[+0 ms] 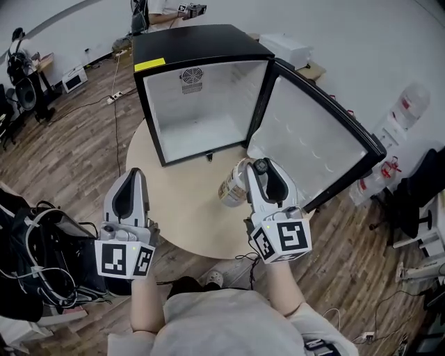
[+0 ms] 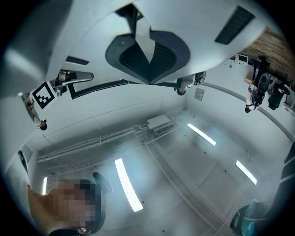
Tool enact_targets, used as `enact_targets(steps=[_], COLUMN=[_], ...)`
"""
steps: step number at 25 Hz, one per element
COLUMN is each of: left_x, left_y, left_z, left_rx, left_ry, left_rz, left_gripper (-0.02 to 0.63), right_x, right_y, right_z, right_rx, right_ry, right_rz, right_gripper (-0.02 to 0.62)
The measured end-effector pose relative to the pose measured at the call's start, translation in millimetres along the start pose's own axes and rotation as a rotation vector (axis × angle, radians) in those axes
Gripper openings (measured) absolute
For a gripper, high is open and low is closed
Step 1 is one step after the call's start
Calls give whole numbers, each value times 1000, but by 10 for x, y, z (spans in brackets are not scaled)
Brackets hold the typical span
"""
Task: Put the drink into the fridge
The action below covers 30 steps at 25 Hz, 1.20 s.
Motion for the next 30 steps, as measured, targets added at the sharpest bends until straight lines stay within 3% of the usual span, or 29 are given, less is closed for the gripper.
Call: enact_targets(steps=[14,30], left_x=[263,980], left_y=[-262,-518], left_z=[-425,-1419], left_rx=[-15,-54], left_ry=[41,-34], left_rz=[-47,-44], left_gripper=[6,6], right_x=[632,1695], right_y=[-369,-669], right_z=[-46,-263], right_rx=[13,-20], right_ry=[13,-69], right_rz=[-73,-114], right_gripper=[156,156])
Point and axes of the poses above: the fingertips, and each gripper's own axes: x forward along the fingers, z to its right, y out of its top, the point moved 8 cm from there along -x, backward along the fingers, and after that the axes turned 8 degrees about -y, right-handed, at the moved point
